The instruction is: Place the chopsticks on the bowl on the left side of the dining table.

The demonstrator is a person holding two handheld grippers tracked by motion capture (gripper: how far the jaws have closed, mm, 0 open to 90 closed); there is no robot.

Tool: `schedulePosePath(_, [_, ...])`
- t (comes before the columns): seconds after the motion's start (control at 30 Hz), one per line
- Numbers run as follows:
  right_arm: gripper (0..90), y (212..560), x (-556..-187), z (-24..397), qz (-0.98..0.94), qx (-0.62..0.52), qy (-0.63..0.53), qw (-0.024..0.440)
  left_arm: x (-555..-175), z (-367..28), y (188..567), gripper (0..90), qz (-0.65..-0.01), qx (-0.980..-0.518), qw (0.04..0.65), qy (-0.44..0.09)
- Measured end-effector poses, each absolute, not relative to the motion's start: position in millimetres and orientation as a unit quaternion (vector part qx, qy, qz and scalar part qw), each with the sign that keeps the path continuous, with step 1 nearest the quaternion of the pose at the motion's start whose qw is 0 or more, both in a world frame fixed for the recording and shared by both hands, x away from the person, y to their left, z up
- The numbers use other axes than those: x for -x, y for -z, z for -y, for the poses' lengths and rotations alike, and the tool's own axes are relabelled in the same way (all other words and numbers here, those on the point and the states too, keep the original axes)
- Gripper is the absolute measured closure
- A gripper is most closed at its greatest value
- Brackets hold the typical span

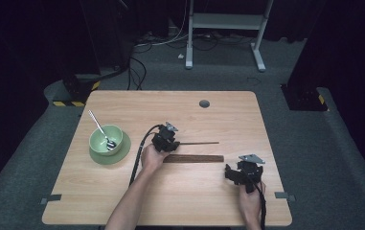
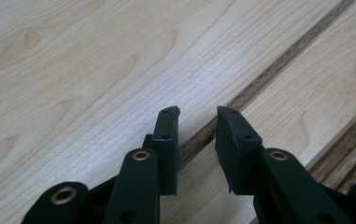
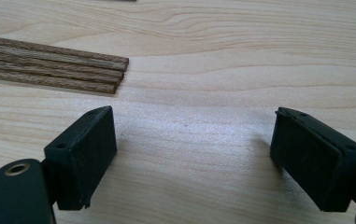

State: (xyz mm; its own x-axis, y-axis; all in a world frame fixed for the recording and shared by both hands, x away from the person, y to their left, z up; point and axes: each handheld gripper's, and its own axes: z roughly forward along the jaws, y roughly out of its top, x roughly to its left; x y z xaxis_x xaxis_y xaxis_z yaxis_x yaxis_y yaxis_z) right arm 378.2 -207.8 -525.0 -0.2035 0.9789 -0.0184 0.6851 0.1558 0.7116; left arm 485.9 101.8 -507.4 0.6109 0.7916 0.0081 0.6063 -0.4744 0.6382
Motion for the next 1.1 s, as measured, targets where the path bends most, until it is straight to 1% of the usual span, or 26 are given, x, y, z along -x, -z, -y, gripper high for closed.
schedulePosePath(0.2, [13.9,525,-378,208,-0.72,-0.576,-0.294,0.25,-488,-107,507,73.1,-0.419,-0.842,0.301,-0.157])
schedulePosePath(0.5, [13.9,525,-378,207,-0.721,-0.576,-0.295,0.25,-491,-119,508,75.4,-0.432,-0.836,0.296,-0.165])
schedulePosePath(1.1, [13.9,525,-378,207,-0.721,-0.576,-0.295,0.25,-489,-133,507,80.0,-0.432,-0.838,0.284,-0.174])
